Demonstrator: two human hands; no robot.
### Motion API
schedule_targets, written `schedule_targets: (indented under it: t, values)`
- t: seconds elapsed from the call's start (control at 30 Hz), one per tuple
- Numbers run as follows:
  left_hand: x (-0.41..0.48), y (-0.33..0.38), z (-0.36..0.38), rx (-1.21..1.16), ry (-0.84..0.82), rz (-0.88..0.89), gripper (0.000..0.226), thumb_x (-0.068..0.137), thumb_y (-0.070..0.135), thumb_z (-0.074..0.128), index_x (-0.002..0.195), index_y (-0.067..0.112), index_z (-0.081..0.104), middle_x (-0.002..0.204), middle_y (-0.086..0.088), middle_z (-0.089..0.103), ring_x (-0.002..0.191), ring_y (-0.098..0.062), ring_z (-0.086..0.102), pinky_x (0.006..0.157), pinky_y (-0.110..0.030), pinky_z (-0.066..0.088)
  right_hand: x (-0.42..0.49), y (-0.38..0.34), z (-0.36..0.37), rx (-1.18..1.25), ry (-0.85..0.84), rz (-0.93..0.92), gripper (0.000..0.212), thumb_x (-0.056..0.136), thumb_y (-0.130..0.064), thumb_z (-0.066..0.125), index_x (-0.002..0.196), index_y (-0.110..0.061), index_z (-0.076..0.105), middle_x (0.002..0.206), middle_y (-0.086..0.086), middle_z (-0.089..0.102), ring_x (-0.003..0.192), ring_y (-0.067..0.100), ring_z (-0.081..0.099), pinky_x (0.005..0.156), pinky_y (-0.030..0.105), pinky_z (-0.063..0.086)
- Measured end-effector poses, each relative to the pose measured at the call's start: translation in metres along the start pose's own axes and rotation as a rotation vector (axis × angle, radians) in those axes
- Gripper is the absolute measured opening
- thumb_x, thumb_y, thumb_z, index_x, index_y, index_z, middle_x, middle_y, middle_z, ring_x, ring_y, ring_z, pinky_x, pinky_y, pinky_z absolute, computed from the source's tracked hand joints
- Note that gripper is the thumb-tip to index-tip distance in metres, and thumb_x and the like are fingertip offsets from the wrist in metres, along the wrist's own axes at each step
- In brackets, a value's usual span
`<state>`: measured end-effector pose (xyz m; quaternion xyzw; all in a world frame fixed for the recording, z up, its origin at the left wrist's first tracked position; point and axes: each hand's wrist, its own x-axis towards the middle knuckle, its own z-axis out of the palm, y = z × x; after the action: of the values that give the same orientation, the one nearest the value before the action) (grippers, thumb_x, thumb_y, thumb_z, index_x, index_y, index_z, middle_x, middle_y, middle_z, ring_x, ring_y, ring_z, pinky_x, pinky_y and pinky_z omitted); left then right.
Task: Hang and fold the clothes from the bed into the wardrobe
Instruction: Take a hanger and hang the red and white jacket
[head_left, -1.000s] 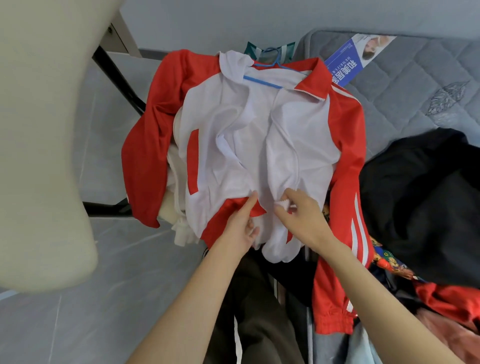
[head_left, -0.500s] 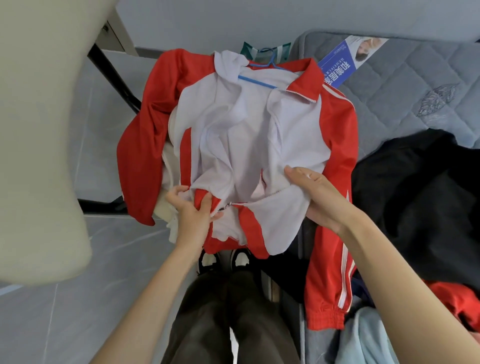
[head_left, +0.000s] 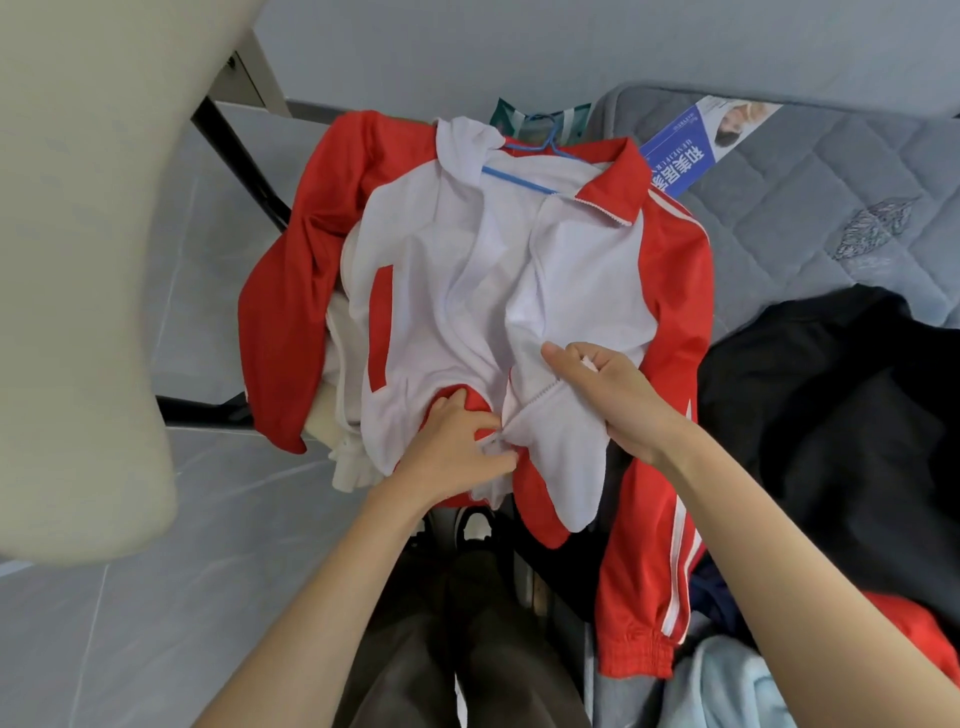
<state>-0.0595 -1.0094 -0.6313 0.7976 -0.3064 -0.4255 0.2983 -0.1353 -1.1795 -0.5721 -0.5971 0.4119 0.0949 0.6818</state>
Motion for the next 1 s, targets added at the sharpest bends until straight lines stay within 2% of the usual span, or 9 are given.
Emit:
schedule_targets:
  t: [0.13, 0.23, 0.33, 0.37, 0.4, 0.5, 0.7, 0.87, 1.0]
  values:
    - [-0.004, -0.001, -0.001, 0.05, 0.014, -0.066, 0.038, 0.076, 0.049, 0.07, 0.051, 0.027, 0.051, 0.076, 0.01, 0.047, 0.089, -0.004, 0.044, 0.067, -0.015, 0.032, 0.005, 0.004, 0.001, -0.175, 0.159, -0.174, 0.043, 0.09, -0.035, 0.065, 0.062, -0.023, 0.036, 0.055, -0.015, 0.031, 0.051, 0.001, 0.032, 0.048, 0.011, 0.027]
    - [-0.01, 0.002, -0.008, -0.173, -0.071, -0.19, 0.045, 0.082, 0.044, 0.068, 0.055, 0.009, 0.059, 0.064, -0.002, 0.058, 0.098, 0.007, 0.044, 0.081, -0.008, 0.031, 0.004, 0.006, 0.0, -0.279, 0.233, -0.288, 0.022, 0.088, -0.025, 0.068, 0.091, -0.019, 0.046, 0.076, -0.021, 0.043, 0.062, -0.007, 0.043, 0.06, 0.006, 0.034]
    - [-0.019, 0.005, -0.016, -0.321, -0.126, -0.274, 0.043, 0.084, 0.043, 0.067, 0.045, 0.024, 0.062, 0.053, -0.001, 0.057, 0.11, -0.002, 0.05, 0.087, -0.02, 0.039, -0.006, 0.015, 0.004, -0.409, 0.348, -0.337, 0.043, 0.084, -0.024, 0.072, 0.116, -0.019, 0.044, 0.096, -0.018, 0.044, 0.089, 0.006, 0.043, 0.077, 0.017, 0.035]
    - [-0.021, 0.004, -0.018, -0.378, -0.13, -0.3, 0.038, 0.084, 0.043, 0.068, 0.051, 0.023, 0.066, 0.049, 0.005, 0.053, 0.076, -0.004, 0.059, 0.08, -0.019, 0.04, -0.012, 0.02, 0.008, -0.449, 0.434, -0.338, 0.042, 0.084, -0.027, 0.072, 0.114, -0.019, 0.045, 0.101, -0.014, 0.044, 0.095, 0.012, 0.038, 0.081, 0.019, 0.032]
    - [-0.024, 0.004, -0.019, -0.441, -0.121, -0.325, 0.034, 0.083, 0.044, 0.069, 0.062, 0.018, 0.071, 0.054, 0.005, 0.052, 0.064, -0.004, 0.041, 0.073, -0.018, 0.04, -0.018, 0.025, 0.013, -0.47, 0.517, -0.342, 0.036, 0.084, -0.03, 0.071, 0.109, -0.017, 0.048, 0.104, -0.01, 0.045, 0.097, 0.015, 0.035, 0.081, 0.017, 0.03]
    - [-0.03, 0.002, -0.021, -0.6, -0.089, -0.428, 0.027, 0.08, 0.042, 0.073, 0.084, 0.015, 0.076, 0.072, 0.006, 0.066, 0.076, -0.01, 0.06, 0.073, -0.023, 0.046, -0.042, 0.046, 0.028, -0.343, 0.599, -0.297, 0.019, 0.088, -0.028, 0.067, 0.089, -0.015, 0.053, 0.095, 0.001, 0.053, 0.092, 0.02, 0.045, 0.079, 0.02, 0.035]
    - [-0.039, 0.004, -0.021, -0.833, -0.165, -0.52, 0.013, 0.077, 0.028, 0.079, 0.08, 0.016, 0.078, 0.088, -0.002, 0.075, 0.077, -0.01, 0.069, 0.067, -0.021, 0.056, -0.096, 0.09, 0.077, 0.09, 0.677, -0.083, 0.032, 0.087, -0.029, 0.067, 0.107, -0.028, 0.043, 0.078, 0.005, 0.055, 0.06, 0.007, 0.051, 0.06, 0.02, 0.045]
    - [-0.044, 0.005, -0.018, -0.762, -0.191, -0.501, 0.018, 0.071, 0.038, 0.081, 0.079, 0.022, 0.079, 0.089, 0.002, 0.075, 0.085, -0.011, 0.07, 0.069, -0.022, 0.053, -0.101, 0.102, 0.097, 0.445, 0.202, 0.457, 0.047, 0.09, -0.058, 0.052, 0.093, -0.017, 0.075, 0.069, -0.006, 0.062, 0.052, 0.007, 0.047, 0.051, 0.021, 0.039]
    - [-0.044, 0.006, -0.02, -0.673, -0.201, -0.478, 0.023, 0.064, 0.045, 0.083, 0.076, 0.026, 0.078, 0.086, 0.002, 0.076, 0.083, -0.012, 0.071, 0.074, -0.025, 0.05, -0.096, 0.097, 0.095, 0.649, -0.028, 0.506, 0.045, 0.079, -0.058, 0.061, 0.104, -0.023, 0.074, 0.087, -0.011, 0.07, 0.068, 0.009, 0.049, 0.064, 0.023, 0.042]
